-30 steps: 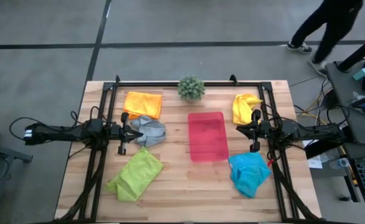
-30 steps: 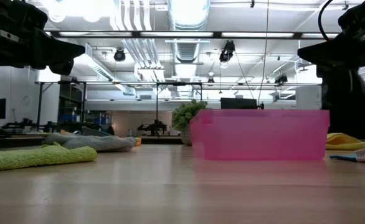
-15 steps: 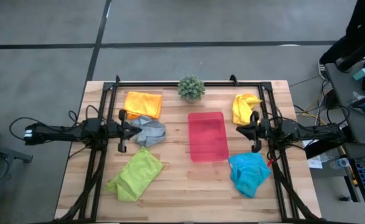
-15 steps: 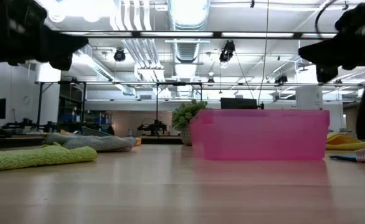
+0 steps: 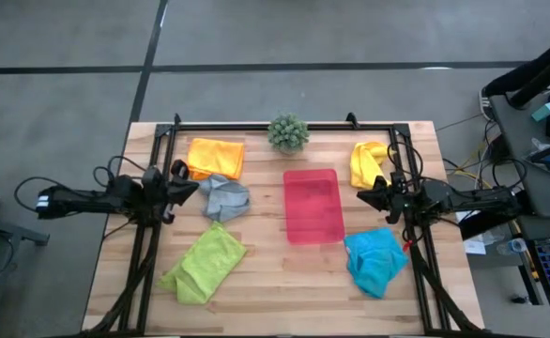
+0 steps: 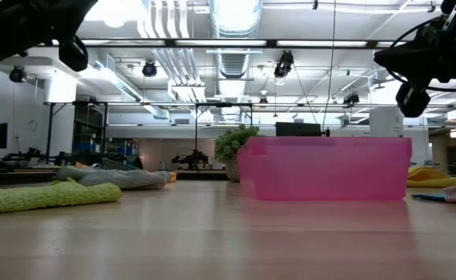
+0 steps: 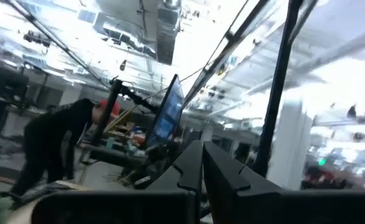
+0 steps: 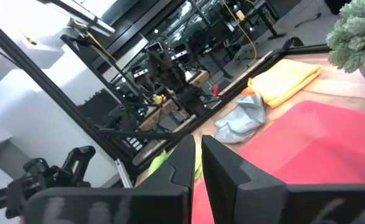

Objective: Fold microfiber towels
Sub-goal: Fold the gray towel

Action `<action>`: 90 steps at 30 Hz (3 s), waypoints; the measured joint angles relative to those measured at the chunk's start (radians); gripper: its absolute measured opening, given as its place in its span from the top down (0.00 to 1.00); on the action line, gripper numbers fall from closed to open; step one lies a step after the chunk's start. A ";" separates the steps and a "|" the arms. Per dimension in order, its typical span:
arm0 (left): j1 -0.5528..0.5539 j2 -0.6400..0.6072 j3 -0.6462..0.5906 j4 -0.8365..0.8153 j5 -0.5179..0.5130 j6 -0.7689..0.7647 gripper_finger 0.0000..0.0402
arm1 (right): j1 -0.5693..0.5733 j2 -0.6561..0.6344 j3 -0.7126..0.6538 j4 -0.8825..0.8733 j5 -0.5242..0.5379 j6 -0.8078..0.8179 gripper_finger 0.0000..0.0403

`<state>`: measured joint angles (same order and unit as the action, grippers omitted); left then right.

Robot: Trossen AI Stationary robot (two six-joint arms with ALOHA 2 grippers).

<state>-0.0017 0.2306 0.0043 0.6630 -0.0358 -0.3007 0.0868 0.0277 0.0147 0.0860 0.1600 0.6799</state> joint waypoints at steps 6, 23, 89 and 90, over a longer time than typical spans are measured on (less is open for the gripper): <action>0.000 0.012 0.003 0.011 -0.016 -0.003 1.00 | 0.000 0.001 0.000 0.017 0.086 -0.173 0.94; 0.001 0.247 0.107 -0.312 -0.132 -0.395 1.00 | 0.000 0.060 0.000 0.271 0.181 -0.407 0.94; 0.002 0.737 0.558 -1.353 -0.265 -0.363 1.00 | -0.199 1.434 1.175 -0.006 -0.246 -0.770 0.94; 0.002 0.737 0.557 -1.353 -0.283 -0.355 1.00 | -0.213 1.469 1.207 -0.026 -0.289 -0.771 0.94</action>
<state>0.0006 0.9680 0.5617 -0.6899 -0.3184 -0.6555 -0.1266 1.4967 1.2216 0.0599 -0.1291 -0.0914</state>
